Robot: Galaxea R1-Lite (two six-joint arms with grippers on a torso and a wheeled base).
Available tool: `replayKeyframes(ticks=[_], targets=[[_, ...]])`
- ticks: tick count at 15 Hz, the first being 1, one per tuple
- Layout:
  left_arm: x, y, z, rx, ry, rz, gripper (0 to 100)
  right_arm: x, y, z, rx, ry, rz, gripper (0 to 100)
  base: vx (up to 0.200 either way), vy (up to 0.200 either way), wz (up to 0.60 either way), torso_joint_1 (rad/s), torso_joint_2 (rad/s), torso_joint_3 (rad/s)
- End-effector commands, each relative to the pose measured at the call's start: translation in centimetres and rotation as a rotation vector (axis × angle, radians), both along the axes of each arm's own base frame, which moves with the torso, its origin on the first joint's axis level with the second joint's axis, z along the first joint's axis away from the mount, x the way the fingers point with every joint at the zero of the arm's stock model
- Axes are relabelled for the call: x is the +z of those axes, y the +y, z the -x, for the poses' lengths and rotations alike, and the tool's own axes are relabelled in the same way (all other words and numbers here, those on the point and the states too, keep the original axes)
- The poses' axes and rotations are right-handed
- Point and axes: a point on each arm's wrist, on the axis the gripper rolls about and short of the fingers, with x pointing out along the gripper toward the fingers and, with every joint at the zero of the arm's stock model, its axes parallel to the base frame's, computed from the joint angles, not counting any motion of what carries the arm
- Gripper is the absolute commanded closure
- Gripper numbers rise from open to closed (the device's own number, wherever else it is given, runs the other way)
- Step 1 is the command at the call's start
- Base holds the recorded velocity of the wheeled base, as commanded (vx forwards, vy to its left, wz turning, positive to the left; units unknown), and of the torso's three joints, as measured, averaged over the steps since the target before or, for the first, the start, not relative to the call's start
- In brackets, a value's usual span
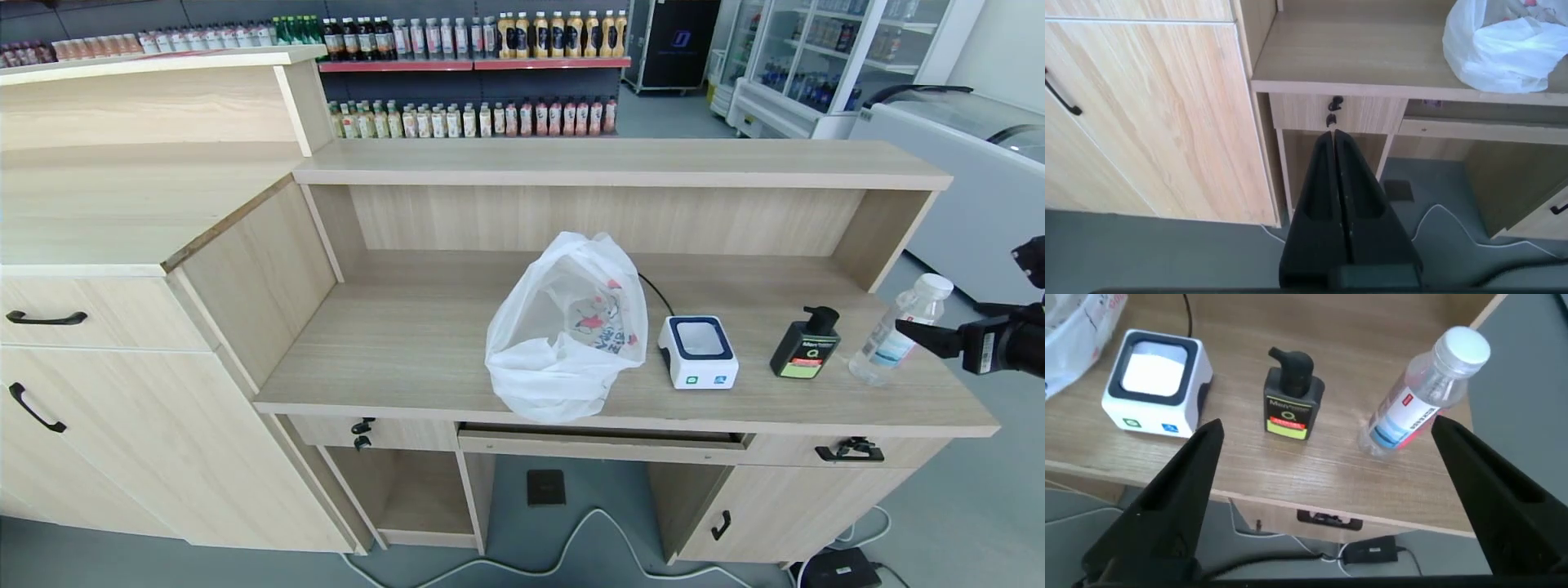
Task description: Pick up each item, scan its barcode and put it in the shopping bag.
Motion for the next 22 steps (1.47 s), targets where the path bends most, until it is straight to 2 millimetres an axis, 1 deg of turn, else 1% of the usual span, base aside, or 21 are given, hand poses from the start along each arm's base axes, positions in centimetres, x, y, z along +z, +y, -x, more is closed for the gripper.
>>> replayKeyframes(ticks=[1, 3, 4, 6, 9, 10, 12, 14, 17, 18, 22], targets=[[0.0, 0.0, 0.0, 0.001, 0.000, 0.000, 100, -3.0, -1.9, -2.9, 0.022, 0.071, 0.019, 0, 0.000, 0.000, 0.00, 0.000, 0.00, 0.000], [0.0, 0.0, 0.0, 0.001, 0.000, 0.000, 100, -4.0, -2.4, -4.3, 0.045, 0.087, 0.073, 0, 0.000, 0.000, 0.00, 0.000, 0.00, 0.000], [0.0, 0.0, 0.0, 0.001, 0.000, 0.000, 100, -5.1, -2.8, -5.3, 0.064, 0.105, 0.118, 0, 0.000, 0.000, 0.00, 0.000, 0.00, 0.000], [0.0, 0.0, 0.0, 0.001, 0.000, 0.000, 100, -6.2, -3.2, -6.3, 0.082, 0.123, 0.156, 0, 0.000, 0.000, 0.00, 0.000, 0.00, 0.000], [0.0, 0.0, 0.0, 0.001, 0.000, 0.000, 100, -6.8, -3.3, -7.9, 0.110, 0.113, 0.178, 0, 0.000, 0.000, 0.00, 0.000, 0.00, 0.000], [0.0, 0.0, 0.0, 0.001, 0.000, 0.000, 100, -6.9, -3.4, -9.3, 0.131, 0.094, 0.184, 0, 0.000, 0.000, 0.00, 0.000, 0.00, 0.000], [0.0, 0.0, 0.0, 0.001, 0.000, 0.000, 100, -7.2, -2.9, -11.0, 0.162, 0.074, 0.200, 0, 0.000, 0.000, 0.00, 0.000, 0.00, 0.000], [0.0, 0.0, 0.0, 0.001, 0.000, 0.000, 100, -8.0, -2.2, -12.3, 0.212, 0.071, 0.192, 0, 0.000, 0.000, 0.00, 0.000, 0.00, 0.000], [0.0, 0.0, 0.0, 0.001, 0.000, 0.000, 100, -9.6, -1.1, -12.9, 0.315, 0.082, 0.176, 0, 0.000, 0.000, 0.00, 0.000, 0.00, 0.000], [0.0, 0.0, 0.0, 0.001, 0.000, 0.000, 100, -9.9, -0.9, -13.1, 0.331, 0.085, 0.174, 0, 0.000, 0.000, 0.00, 0.000, 0.00, 0.000], [0.0, 0.0, 0.0, 0.001, 0.000, 0.000, 100, -10.6, -0.6, -15.0, 0.366, 0.060, 0.205, 0, 0.000, 0.000, 0.00, 0.000, 0.00, 0.000]])
